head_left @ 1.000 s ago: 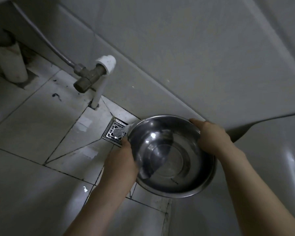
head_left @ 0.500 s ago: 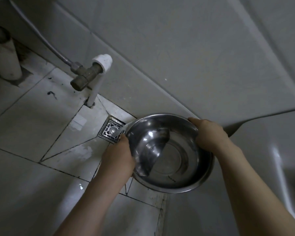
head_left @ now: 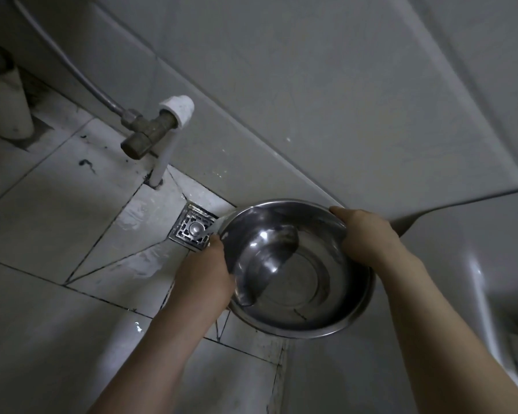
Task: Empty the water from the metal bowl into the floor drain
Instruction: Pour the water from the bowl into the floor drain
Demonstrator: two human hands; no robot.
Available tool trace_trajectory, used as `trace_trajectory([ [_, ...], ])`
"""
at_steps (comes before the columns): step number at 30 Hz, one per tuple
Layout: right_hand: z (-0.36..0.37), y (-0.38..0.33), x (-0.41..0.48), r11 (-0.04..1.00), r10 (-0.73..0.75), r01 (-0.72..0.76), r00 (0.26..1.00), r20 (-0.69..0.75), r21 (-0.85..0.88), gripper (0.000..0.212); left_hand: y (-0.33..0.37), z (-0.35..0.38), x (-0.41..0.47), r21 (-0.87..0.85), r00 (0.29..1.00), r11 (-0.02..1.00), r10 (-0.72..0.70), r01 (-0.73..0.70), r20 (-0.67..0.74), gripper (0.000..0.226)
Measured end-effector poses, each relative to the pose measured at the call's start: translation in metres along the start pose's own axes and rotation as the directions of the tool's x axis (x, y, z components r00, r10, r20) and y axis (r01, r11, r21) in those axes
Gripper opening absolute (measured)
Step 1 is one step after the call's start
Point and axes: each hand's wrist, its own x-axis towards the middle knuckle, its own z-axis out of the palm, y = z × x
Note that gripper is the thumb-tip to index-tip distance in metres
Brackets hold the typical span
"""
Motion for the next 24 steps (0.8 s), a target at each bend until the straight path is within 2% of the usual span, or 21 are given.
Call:
trace_trajectory([
  [4,-0.003,-0.003,-0.005,1.0,0.007,-0.008,1.0,-0.013,-0.011,0.065,0.0,-0.004,-0.003,-0.074,1.0,0.997,0.012,-0.012,-0.006,0.046],
  [8,-0.006,-0.006,-0.009,1.0,0.01,-0.01,1.0,0.004,-0.016,0.065,-0.002,-0.003,-0.002,-0.067,1.0,0.998,0.007,-0.005,0.021,0.059],
  [12,-0.01,-0.006,-0.014,1.0,0.027,-0.027,1.0,0.014,-0.014,0.061,-0.004,-0.004,-0.002,-0.081,1.0,0.996,0.025,-0.024,0.009,0.04],
  [19,-0.015,-0.007,-0.017,0.999,0.041,-0.039,0.998,0.045,-0.028,0.056,-0.004,-0.002,-0.005,-0.111,0.999,0.993,0.033,-0.034,-0.006,0.034],
  [24,-0.016,-0.006,-0.019,0.998,0.045,-0.043,0.997,0.055,-0.053,0.051,-0.004,-0.001,-0.004,-0.096,1.0,0.995,0.023,-0.025,-0.021,0.041],
])
